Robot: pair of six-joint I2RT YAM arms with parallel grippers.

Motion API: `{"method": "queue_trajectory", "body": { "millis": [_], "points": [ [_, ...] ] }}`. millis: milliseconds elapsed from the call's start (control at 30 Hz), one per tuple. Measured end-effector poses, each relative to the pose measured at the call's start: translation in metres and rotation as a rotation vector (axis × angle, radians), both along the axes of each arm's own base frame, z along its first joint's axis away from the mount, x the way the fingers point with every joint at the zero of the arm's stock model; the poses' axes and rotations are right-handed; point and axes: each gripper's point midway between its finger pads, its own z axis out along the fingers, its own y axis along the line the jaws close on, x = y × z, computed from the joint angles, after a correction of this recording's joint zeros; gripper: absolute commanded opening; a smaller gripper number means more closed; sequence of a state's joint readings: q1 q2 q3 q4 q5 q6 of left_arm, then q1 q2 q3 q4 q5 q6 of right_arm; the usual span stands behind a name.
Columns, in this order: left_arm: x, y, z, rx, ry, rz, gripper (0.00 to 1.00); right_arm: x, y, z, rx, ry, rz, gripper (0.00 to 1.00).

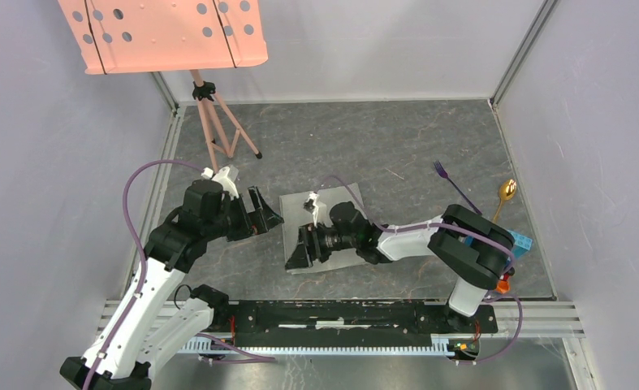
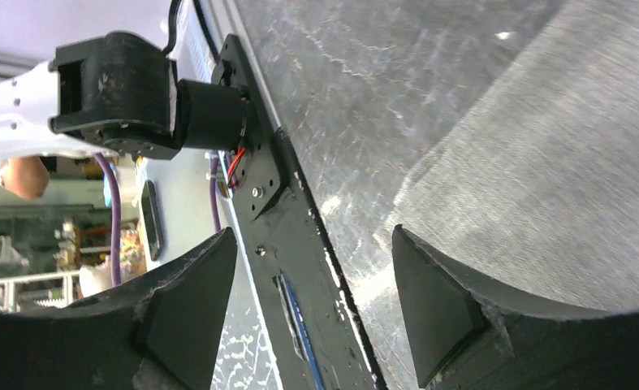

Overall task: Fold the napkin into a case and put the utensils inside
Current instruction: Smooth out the square-folded napkin at the center of the board.

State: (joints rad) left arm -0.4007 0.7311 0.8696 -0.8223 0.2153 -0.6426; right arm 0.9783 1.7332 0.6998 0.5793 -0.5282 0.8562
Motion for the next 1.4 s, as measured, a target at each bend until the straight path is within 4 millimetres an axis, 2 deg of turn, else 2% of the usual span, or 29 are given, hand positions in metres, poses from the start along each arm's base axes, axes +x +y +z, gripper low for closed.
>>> {"method": "queue_trajectory", "body": {
  "millis": [100,233,367,433,500,600,633,767,867,967,1133,1200,1400],
  "points": [
    [-0.001,0.0,0.0,0.002,0.002,0.001,1.0,-0.002,0.004,0.005,0.001,-0.051,0.019,0.78],
    [-0.001,0.001,-0.002,0.005,0.006,0.003,0.96,0.014,-0.01,0.006,-0.034,-0.095,-0.01,0.66],
    [0.002,0.0,-0.013,0.024,0.052,0.002,0.78,0.027,-0.028,0.003,-0.079,-0.132,-0.041,0.48],
    [0.006,-0.004,-0.028,0.045,0.109,-0.004,0.76,0.026,-0.047,-0.001,-0.111,-0.138,-0.057,0.45],
    [0.007,-0.01,-0.054,0.088,0.196,-0.027,0.76,0.024,-0.064,-0.006,-0.149,-0.148,-0.063,0.45],
    [-0.002,-0.022,-0.092,0.173,0.311,-0.087,0.8,0.027,-0.093,-0.011,-0.233,-0.19,-0.089,0.43],
    [-0.008,-0.025,-0.103,0.2,0.339,-0.104,0.83,0.03,-0.103,-0.01,-0.258,-0.21,-0.1,0.39],
    [-0.02,-0.029,-0.128,0.282,0.388,-0.126,0.83,0.036,-0.133,-0.012,-0.313,-0.253,-0.129,0.21],
    [-0.023,-0.034,-0.143,0.312,0.411,-0.129,0.8,0.033,-0.152,-0.029,-0.374,-0.235,-0.137,0.19],
    [-0.027,-0.041,-0.162,0.353,0.444,-0.146,0.74,0.026,-0.161,-0.04,-0.417,-0.214,-0.122,0.2],
    [-0.033,-0.044,-0.182,0.418,0.472,-0.153,0.62,0.026,-0.164,-0.041,-0.427,-0.226,-0.113,0.19],
    [-0.034,-0.044,-0.185,0.423,0.472,-0.141,0.61,0.026,-0.165,-0.041,-0.428,-0.23,-0.112,0.19],
    [-0.033,-0.044,-0.19,0.422,0.464,-0.108,0.43,0.03,-0.168,-0.04,-0.427,-0.236,-0.13,0.19]
  ]
}}
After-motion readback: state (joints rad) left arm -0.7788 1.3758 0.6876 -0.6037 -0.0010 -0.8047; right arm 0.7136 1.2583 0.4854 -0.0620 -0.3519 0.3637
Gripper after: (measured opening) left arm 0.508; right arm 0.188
